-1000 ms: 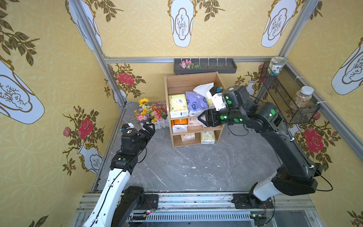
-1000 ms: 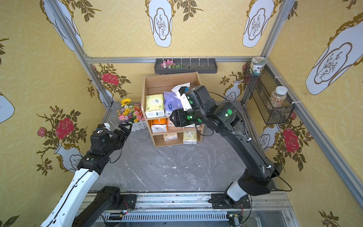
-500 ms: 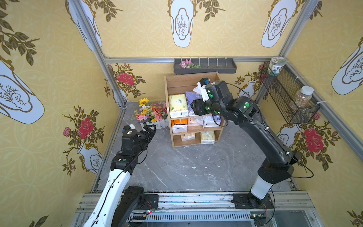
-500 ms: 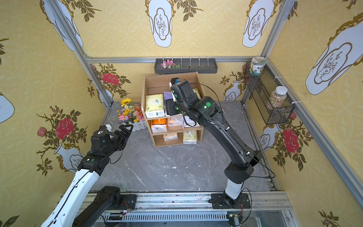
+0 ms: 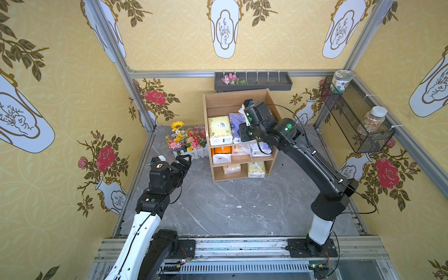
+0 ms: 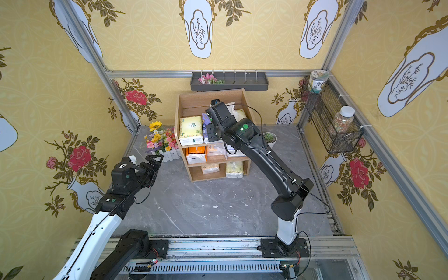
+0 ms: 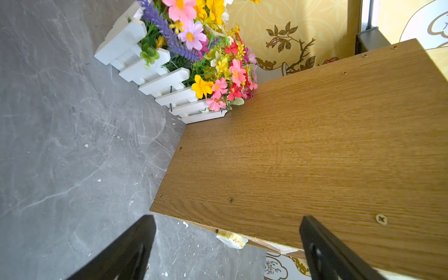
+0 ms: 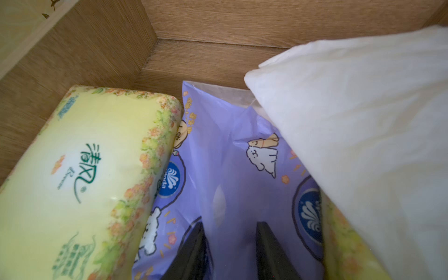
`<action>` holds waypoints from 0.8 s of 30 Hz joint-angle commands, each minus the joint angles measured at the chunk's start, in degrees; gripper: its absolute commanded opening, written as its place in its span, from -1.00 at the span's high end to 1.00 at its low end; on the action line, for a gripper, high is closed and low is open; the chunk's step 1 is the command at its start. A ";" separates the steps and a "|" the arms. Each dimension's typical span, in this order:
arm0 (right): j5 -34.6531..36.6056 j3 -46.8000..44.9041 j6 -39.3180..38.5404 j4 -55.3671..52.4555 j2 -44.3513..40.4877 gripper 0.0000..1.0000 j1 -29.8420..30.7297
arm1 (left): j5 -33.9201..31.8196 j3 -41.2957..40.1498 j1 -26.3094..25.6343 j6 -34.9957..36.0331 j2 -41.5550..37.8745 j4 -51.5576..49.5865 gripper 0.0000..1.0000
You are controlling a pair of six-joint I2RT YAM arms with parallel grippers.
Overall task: Remove the tissue boxes from the shelf
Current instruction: Pick up a box of tissues from the shelf.
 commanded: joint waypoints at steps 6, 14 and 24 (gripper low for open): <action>0.05 -2.94 0.46 4.07 -3.15 0.89 0.08 | 1.91 1.28 0.04 -0.36 0.44 1.02 -0.97; -4.71 -5.49 1.12 3.81 -7.01 1.00 0.16 | 5.76 3.37 0.04 -6.22 0.65 2.85 -0.99; -10.36 -13.16 3.27 0.84 -14.96 1.00 0.65 | 6.45 3.87 -5.59 -15.55 -1.54 4.72 -1.00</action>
